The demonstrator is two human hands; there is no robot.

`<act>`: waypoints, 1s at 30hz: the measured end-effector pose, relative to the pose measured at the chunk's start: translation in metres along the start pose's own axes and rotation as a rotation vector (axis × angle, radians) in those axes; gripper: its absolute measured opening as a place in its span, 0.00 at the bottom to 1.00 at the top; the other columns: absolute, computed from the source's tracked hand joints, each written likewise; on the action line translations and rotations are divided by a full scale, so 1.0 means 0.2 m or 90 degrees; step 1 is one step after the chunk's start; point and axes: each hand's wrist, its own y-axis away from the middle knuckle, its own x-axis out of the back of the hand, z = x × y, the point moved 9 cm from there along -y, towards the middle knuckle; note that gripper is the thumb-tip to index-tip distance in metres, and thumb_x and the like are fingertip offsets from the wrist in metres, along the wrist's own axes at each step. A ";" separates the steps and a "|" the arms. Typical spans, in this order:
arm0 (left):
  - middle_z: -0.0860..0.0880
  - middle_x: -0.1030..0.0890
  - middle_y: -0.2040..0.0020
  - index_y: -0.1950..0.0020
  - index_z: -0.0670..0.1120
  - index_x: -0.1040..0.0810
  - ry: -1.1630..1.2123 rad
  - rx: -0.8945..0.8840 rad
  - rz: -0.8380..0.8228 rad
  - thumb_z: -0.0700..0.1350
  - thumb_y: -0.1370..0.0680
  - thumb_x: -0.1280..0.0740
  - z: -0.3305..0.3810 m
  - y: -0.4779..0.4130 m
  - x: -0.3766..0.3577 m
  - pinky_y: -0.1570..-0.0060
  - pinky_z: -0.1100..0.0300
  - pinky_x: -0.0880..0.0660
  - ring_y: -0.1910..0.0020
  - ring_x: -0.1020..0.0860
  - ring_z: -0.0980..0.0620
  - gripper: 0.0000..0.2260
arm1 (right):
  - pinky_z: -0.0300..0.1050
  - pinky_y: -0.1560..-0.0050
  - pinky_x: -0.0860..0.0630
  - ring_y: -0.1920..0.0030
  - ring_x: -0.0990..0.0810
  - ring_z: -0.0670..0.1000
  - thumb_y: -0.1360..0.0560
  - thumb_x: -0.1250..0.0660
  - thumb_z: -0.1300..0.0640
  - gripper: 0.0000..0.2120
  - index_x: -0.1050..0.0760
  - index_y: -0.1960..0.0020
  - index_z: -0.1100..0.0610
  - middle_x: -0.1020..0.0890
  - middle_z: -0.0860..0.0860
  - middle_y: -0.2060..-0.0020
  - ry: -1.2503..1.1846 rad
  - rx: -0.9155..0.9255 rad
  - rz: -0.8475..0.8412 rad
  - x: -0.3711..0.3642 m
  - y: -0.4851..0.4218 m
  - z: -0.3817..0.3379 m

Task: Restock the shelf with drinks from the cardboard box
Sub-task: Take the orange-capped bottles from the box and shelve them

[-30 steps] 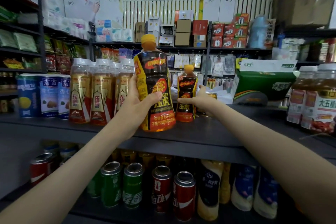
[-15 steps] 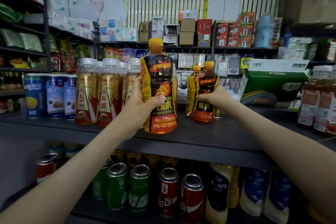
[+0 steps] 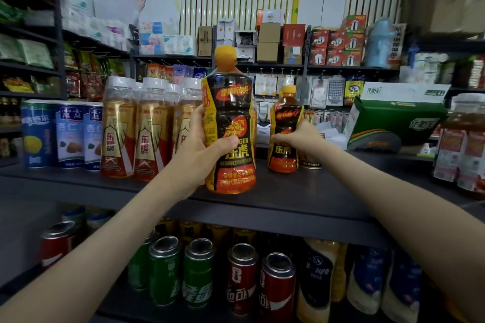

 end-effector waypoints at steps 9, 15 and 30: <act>0.51 0.23 0.42 0.29 0.55 0.42 -0.006 -0.008 -0.002 0.46 0.31 0.32 -0.01 0.00 0.00 0.52 0.55 0.20 0.47 0.19 0.55 0.34 | 0.40 0.64 0.29 0.52 0.22 0.51 0.32 0.23 0.53 0.21 0.26 0.44 0.58 0.19 0.52 0.53 0.020 -0.010 -0.049 -0.04 0.01 0.02; 0.51 0.23 0.42 0.29 0.55 0.43 -0.014 -0.010 -0.003 0.46 0.31 0.32 -0.01 0.01 -0.01 0.53 0.56 0.21 0.47 0.19 0.56 0.34 | 0.39 0.61 0.27 0.53 0.22 0.49 0.30 0.24 0.53 0.18 0.25 0.46 0.59 0.20 0.50 0.54 0.030 -0.004 -0.063 0.01 0.06 0.02; 0.49 0.25 0.39 0.28 0.54 0.44 -0.002 0.000 0.003 0.49 0.33 0.29 -0.03 0.02 -0.01 0.50 0.53 0.21 0.43 0.21 0.52 0.37 | 0.48 0.47 0.27 0.42 0.24 0.53 0.30 0.25 0.50 0.32 0.36 0.33 0.58 0.24 0.51 0.42 -0.002 -0.046 -0.121 -0.08 0.04 0.04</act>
